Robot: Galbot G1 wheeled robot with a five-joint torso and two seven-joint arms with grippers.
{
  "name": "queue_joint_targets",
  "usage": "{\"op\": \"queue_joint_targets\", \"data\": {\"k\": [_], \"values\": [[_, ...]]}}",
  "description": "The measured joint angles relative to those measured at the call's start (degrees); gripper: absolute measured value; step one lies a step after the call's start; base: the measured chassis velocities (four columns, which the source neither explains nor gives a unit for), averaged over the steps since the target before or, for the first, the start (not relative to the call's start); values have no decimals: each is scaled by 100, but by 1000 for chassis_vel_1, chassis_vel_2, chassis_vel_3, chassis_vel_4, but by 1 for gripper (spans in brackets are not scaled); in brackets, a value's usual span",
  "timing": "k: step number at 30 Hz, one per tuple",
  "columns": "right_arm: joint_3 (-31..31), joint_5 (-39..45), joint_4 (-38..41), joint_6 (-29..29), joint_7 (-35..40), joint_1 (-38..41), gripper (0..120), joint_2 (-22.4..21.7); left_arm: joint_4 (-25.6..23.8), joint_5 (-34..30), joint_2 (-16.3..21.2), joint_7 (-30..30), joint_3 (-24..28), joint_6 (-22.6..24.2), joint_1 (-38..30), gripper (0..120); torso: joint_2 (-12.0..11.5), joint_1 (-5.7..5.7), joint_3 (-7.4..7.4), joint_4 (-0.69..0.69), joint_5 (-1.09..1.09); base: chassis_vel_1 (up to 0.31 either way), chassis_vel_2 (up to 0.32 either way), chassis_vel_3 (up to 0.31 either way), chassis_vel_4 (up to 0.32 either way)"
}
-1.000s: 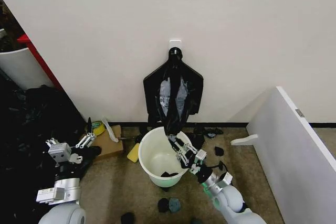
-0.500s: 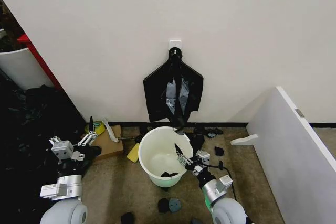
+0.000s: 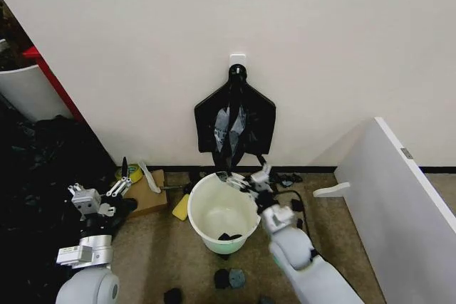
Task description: Place the garbage bag over the trash bin.
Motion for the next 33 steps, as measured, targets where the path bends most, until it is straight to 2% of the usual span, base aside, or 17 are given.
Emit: {"op": "queue_joint_targets", "data": {"k": [3,6,9,10,17,20,25,28,33], "values": [[-103,-388,-206,147,43,195,99,208,37,-30,13,-13,-36,3,-21,100,0,0,0,1,0,0,0,0,0],[-214,-767,-413,-76,414,367,96,367,57,-51,16,-28,-58,5,-33,100,0,0,0,1,-1,0,0,0,0],[-297,-945,-552,-478,944,466,85,464,57,-68,14,-39,-70,5,-41,100,0,0,-1,0,0,0,0,0,0],[-297,-945,-552,-478,944,466,85,464,57,-68,14,-39,-70,5,-41,100,0,0,-1,0,0,0,0,0,0],[-272,-1154,-647,-895,1640,514,55,533,57,-88,17,-49,-80,4,-60,100,0,0,-1,0,1,0,0,0,0],[-248,-1176,-537,-983,1776,463,49,516,59,-88,17,-49,-75,4,-70,100,0,0,-1,0,1,0,0,0,0],[-179,-1288,-519,-1090,1961,390,67,502,74,-82,16,-50,-48,3,-72,100,0,0,-1,0,1,0,0,0,0],[-134,-1324,-551,-1112,2001,374,73,524,76,-78,15,-50,-44,2,-69,100,0,0,-1,0,1,0,0,0,0],[-69,-1422,-629,-1171,2079,332,72,576,74,-70,14,-49,-45,-1,-51,100,0,-1,-1,0,1,0,0,0,0]]}}
